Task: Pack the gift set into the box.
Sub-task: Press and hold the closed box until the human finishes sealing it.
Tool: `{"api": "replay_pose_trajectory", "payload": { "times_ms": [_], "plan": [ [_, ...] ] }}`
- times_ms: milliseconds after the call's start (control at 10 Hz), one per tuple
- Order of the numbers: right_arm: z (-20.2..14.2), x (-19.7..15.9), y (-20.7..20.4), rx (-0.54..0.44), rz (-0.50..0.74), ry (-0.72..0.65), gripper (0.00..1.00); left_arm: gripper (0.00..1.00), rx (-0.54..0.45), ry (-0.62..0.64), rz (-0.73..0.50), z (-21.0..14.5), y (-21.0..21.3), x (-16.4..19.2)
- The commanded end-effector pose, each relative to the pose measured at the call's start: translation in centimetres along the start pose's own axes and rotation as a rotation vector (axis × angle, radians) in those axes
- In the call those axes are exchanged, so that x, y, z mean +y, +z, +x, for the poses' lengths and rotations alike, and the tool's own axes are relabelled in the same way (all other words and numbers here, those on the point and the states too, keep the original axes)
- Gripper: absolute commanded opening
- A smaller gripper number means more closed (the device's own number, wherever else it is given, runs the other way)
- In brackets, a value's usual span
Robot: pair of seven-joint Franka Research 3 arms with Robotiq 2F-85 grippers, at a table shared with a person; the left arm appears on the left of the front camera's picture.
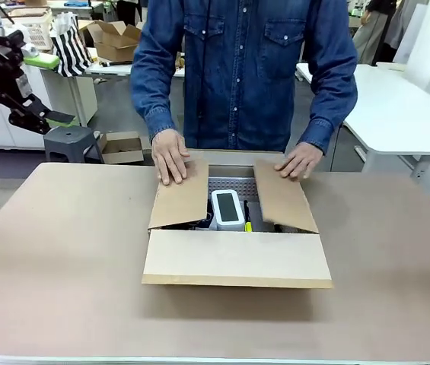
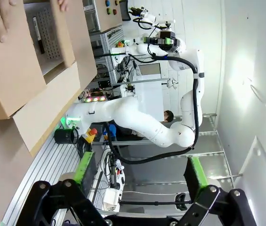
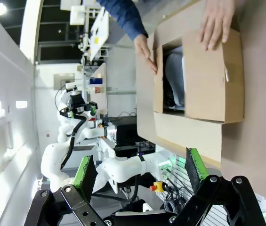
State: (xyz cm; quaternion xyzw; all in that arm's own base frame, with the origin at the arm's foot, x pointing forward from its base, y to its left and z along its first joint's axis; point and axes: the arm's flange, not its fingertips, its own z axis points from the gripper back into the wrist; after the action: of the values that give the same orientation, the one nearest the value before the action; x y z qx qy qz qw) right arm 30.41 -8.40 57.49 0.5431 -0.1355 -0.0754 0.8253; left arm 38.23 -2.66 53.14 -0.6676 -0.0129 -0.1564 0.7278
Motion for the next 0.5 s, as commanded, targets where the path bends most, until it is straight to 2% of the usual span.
{"api": "replay_pose_trajectory", "payload": {
  "times_ms": [0,400],
  "plan": [
    [0.04,0.12,-0.15,-0.005,0.023,0.018,1.0,1.0,-0.007,-0.002,0.006,-0.21,-0.17,-0.05],
    [0.04,0.12,-0.15,-0.005,0.023,0.018,1.0,1.0,-0.007,-0.002,0.006,-0.21,-0.17,-0.05]
  ]
}}
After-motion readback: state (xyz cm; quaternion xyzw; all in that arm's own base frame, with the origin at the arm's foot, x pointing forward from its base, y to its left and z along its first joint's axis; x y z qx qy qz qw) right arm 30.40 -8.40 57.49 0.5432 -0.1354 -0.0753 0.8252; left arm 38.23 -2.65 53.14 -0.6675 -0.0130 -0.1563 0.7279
